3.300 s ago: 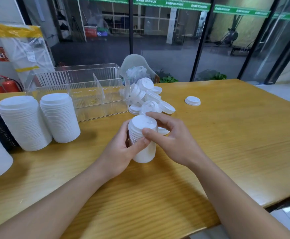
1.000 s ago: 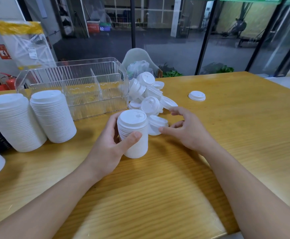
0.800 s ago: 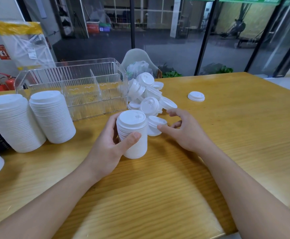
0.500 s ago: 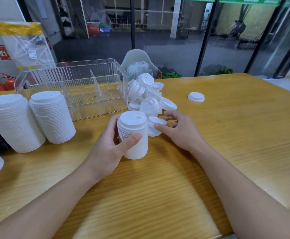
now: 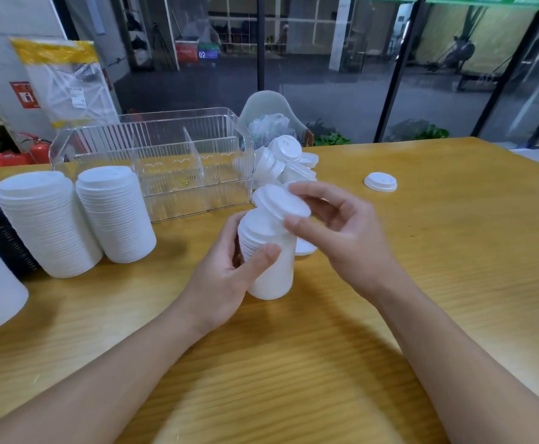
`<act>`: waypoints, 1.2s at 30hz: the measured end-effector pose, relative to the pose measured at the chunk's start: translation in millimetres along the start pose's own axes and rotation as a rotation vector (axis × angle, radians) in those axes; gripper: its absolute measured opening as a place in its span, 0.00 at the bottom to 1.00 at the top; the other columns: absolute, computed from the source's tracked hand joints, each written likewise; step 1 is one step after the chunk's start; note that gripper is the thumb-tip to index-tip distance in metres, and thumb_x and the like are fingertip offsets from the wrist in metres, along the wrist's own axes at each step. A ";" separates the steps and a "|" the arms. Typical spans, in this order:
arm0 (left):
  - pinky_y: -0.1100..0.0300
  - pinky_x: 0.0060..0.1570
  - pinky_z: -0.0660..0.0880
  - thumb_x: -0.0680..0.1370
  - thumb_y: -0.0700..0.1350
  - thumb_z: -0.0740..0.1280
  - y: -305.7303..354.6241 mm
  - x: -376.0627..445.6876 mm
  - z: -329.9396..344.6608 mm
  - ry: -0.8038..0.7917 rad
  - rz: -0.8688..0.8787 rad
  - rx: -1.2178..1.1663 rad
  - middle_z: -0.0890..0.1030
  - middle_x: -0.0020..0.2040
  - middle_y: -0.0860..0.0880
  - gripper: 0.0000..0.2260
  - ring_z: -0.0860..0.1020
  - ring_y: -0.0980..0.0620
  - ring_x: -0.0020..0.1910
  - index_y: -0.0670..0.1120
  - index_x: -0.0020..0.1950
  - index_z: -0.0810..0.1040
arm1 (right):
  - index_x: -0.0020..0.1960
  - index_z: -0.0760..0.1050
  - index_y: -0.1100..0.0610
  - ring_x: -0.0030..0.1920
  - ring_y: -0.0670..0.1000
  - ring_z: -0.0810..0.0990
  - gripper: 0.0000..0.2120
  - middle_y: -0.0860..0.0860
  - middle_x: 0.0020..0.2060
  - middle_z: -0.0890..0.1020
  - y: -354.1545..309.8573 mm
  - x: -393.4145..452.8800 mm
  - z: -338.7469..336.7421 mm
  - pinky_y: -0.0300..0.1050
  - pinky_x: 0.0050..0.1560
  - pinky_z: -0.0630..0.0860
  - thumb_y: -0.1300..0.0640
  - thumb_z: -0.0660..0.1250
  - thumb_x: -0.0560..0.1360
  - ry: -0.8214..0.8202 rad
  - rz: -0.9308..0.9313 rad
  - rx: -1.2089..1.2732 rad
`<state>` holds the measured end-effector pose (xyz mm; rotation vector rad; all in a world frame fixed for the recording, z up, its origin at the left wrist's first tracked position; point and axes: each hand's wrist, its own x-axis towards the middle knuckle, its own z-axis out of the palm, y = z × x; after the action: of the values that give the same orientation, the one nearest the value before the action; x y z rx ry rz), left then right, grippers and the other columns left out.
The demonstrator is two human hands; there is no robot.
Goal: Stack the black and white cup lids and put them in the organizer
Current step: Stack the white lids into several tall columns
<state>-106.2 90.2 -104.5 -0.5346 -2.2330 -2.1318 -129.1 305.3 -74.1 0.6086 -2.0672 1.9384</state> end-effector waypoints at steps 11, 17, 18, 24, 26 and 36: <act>0.62 0.63 0.79 0.81 0.45 0.73 -1.6 2.3 1.2 -0.005 0.012 -0.046 0.84 0.69 0.52 0.27 0.83 0.53 0.68 0.49 0.79 0.72 | 0.67 0.83 0.59 0.66 0.51 0.83 0.21 0.52 0.63 0.83 5.1 -3.9 11.3 0.47 0.68 0.79 0.63 0.81 0.75 -0.082 -0.046 -0.097; 0.60 0.63 0.79 0.81 0.42 0.74 -1.6 2.1 0.7 -0.016 0.012 -0.029 0.85 0.68 0.51 0.25 0.84 0.52 0.67 0.50 0.77 0.73 | 0.67 0.84 0.58 0.67 0.51 0.83 0.18 0.50 0.64 0.84 7.2 -5.3 13.0 0.48 0.68 0.79 0.60 0.79 0.78 -0.073 -0.056 -0.132; 0.60 0.63 0.79 0.81 0.42 0.74 -1.3 1.7 0.7 -0.015 0.011 -0.029 0.85 0.68 0.51 0.25 0.84 0.52 0.67 0.50 0.77 0.73 | 0.67 0.84 0.57 0.67 0.51 0.83 0.17 0.50 0.63 0.84 8.0 -5.1 13.3 0.48 0.68 0.80 0.60 0.78 0.79 -0.065 -0.059 -0.137; 0.56 0.66 0.80 0.81 0.45 0.76 -1.4 0.8 -2.5 -0.023 0.003 0.000 0.84 0.69 0.51 0.25 0.83 0.50 0.69 0.52 0.77 0.74 | 0.68 0.83 0.55 0.67 0.51 0.83 0.19 0.48 0.63 0.85 9.7 -4.6 12.1 0.51 0.68 0.79 0.57 0.79 0.78 -0.084 -0.063 -0.180; 0.58 0.64 0.80 0.81 0.46 0.78 -1.4 0.3 -4.6 -0.013 0.003 0.016 0.85 0.69 0.52 0.25 0.83 0.51 0.68 0.53 0.76 0.75 | 0.71 0.81 0.54 0.67 0.51 0.83 0.21 0.48 0.64 0.85 8.6 -1.8 4.0 0.52 0.68 0.80 0.57 0.79 0.79 -0.065 -0.026 -0.108; 0.50 0.71 0.74 0.70 0.63 0.80 2.0 8.4 -27.5 0.054 0.041 0.098 0.81 0.74 0.54 0.41 0.79 0.53 0.74 0.62 0.81 0.68 | 0.63 0.82 0.40 0.74 0.41 0.73 0.19 0.32 0.69 0.77 41.3 1.5 -37.6 0.49 0.79 0.67 0.52 0.78 0.74 -0.201 0.138 -0.756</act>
<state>-119.8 65.5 -98.5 -0.5082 -2.2624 -1.9810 -153.2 343.7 -106.9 0.4950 -2.7692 1.0180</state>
